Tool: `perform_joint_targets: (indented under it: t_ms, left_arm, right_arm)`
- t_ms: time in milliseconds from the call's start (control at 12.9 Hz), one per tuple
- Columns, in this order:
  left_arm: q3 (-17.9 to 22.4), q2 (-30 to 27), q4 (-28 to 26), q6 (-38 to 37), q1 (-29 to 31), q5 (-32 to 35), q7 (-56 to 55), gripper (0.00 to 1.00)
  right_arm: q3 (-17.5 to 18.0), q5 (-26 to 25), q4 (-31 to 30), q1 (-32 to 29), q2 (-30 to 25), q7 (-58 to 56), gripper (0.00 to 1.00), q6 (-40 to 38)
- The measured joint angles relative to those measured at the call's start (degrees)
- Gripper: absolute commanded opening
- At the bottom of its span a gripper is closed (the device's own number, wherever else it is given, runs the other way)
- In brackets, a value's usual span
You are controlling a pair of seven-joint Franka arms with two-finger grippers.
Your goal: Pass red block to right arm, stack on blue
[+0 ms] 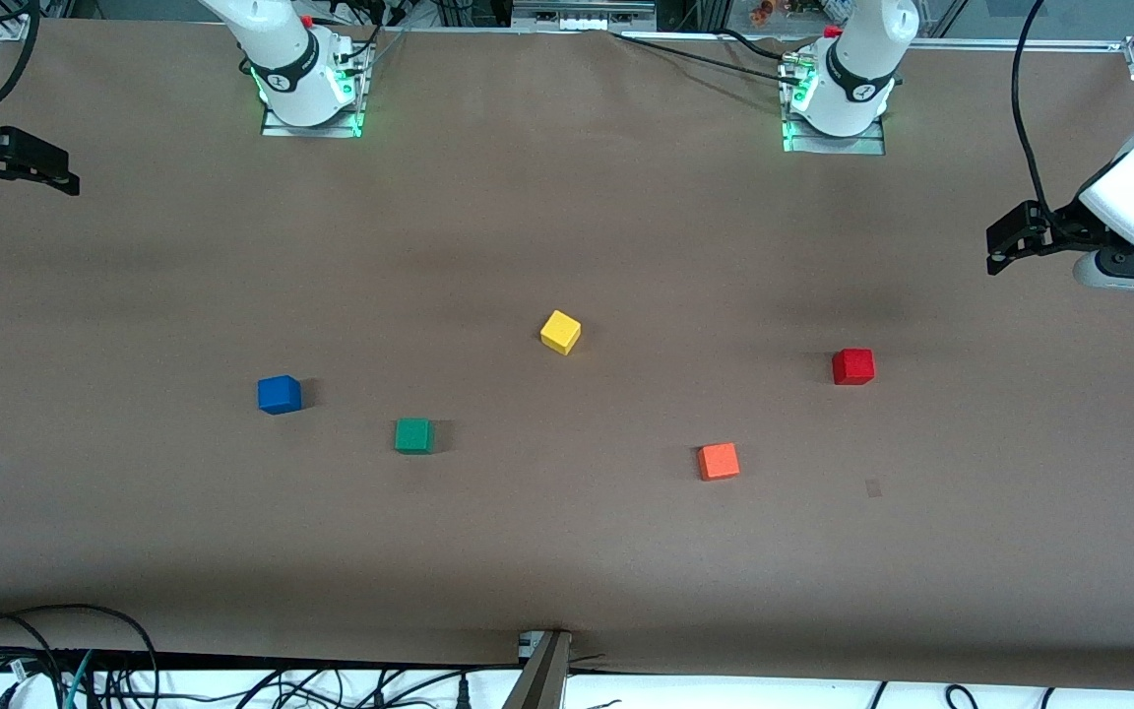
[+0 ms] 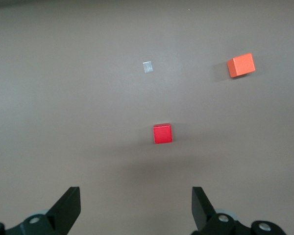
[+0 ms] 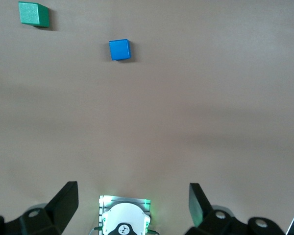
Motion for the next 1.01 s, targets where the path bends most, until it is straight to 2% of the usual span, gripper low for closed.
perform_joint_targets:
  t_ms: [699, 1009]
  left_arm:
    - [0.0, 0.0, -0.1, -3.4, 0.0, 0.0, -0.8, 1.00]
    - [0.0, 1.7, -2.1, -5.5, -0.2, 0.0, -3.0, 1.00]
  right_arm:
    - [0.0, 0.1, 0.0, 0.0, 0.0, 0.0, 1.00, 0.0]
    - [0.0, 0.1, 0.0, -0.1, 0.0, 0.0, 1.00, 0.0]
